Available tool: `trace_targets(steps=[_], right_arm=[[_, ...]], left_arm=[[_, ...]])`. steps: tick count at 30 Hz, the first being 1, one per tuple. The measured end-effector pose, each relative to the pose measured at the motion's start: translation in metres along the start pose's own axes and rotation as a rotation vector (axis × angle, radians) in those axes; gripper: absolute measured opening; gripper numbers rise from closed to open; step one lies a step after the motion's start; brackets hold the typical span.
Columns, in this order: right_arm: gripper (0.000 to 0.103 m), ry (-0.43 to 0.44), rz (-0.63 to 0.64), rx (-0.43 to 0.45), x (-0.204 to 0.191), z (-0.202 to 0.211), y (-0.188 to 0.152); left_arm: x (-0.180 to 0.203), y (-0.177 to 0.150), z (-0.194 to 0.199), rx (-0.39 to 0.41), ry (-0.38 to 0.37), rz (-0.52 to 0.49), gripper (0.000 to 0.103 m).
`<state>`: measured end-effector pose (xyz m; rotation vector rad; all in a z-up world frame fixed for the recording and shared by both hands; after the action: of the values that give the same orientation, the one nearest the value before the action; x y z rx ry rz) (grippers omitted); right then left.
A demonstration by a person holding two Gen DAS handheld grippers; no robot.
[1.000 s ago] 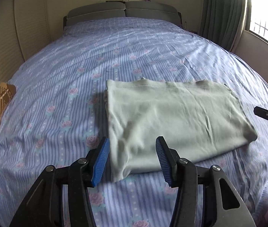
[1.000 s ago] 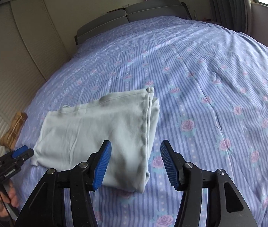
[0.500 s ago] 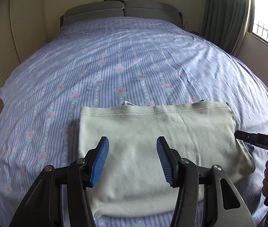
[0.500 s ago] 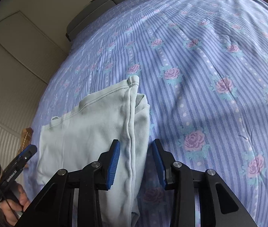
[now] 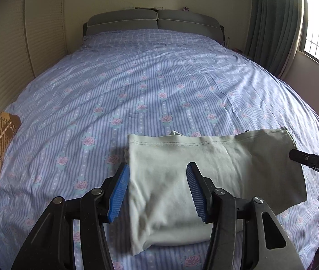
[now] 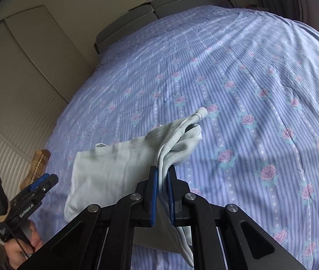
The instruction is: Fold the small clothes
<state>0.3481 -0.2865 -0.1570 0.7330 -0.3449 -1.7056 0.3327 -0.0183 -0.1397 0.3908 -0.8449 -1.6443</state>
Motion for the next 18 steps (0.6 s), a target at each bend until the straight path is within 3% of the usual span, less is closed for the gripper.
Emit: trace_targets(steps=[8, 18], right_arm=[[0.010, 0.022, 0.079, -0.006, -0.084, 0.007, 0.001], [0.010, 0.038, 0.203, -0.079, -0.204, -0.045, -0.022]], left_arm=[[-0.055, 0.001, 0.059, 0.068, 0.055, 0.043, 0.054], [-0.121, -0.011, 0.091, 0.098, 0.103, 0.122, 0.056]])
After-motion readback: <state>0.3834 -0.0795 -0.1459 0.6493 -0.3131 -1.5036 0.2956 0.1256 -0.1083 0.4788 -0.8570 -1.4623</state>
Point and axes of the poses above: each gripper's, at about its wrist camera, not at the fingertips, and z roughly against the way its jaws point, x to its right, y to its top, the point moved 5 cm from there along -z, roughly the way its jaws point, and after that the axes turned 12 degrees about -y, right-handed, at the moved point
